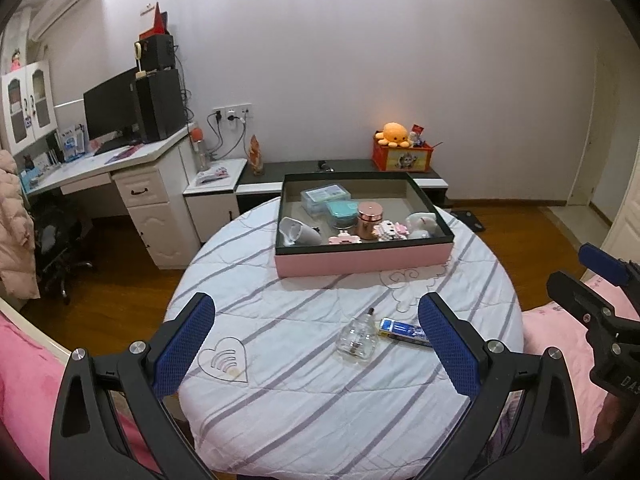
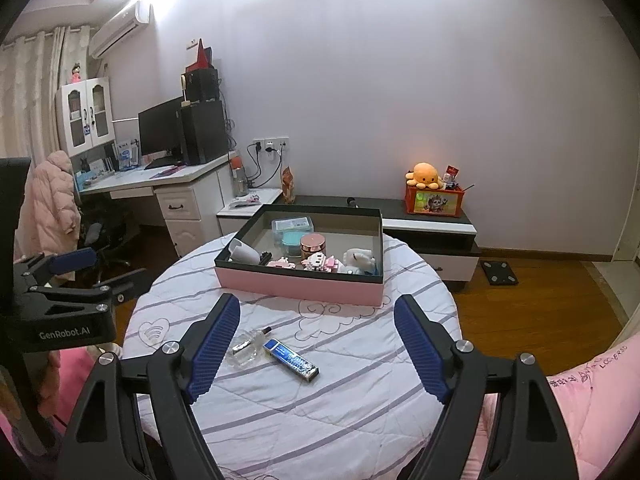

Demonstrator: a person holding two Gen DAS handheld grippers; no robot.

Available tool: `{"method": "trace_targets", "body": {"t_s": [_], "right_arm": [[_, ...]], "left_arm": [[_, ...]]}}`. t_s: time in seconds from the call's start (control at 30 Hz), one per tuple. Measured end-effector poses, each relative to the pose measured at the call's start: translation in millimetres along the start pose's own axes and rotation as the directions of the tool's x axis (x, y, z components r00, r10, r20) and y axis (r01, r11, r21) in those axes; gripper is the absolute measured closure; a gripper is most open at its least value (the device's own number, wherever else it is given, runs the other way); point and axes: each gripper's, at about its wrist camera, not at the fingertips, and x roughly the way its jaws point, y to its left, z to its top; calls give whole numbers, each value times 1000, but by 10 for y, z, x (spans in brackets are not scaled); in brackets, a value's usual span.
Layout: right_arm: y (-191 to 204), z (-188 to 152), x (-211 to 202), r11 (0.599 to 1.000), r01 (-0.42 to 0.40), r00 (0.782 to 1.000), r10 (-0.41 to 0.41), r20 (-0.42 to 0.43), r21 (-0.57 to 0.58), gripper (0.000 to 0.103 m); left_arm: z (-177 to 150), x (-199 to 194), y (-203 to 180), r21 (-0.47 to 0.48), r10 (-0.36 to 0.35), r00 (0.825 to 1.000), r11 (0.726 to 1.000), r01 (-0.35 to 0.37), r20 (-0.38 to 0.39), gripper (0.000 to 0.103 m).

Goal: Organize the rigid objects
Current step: 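Withdraw both tools from the tray toward the glass bottle and blue box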

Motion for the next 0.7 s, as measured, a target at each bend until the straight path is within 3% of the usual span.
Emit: {"method": "trace_targets", "body": {"t_s": [0.47,0.7], "right_arm": [[-1,-24,2,1000,7,1000,-7,-15,-2,21],[-4,-34,128,1000,1,999,-1,-49,-5,21]], "left_arm": [[-8,-9,-58,8,-5,1000,1000,5,-12,0],[-52,169,-35,6,-3,998,1000,4,-68,0]]}}
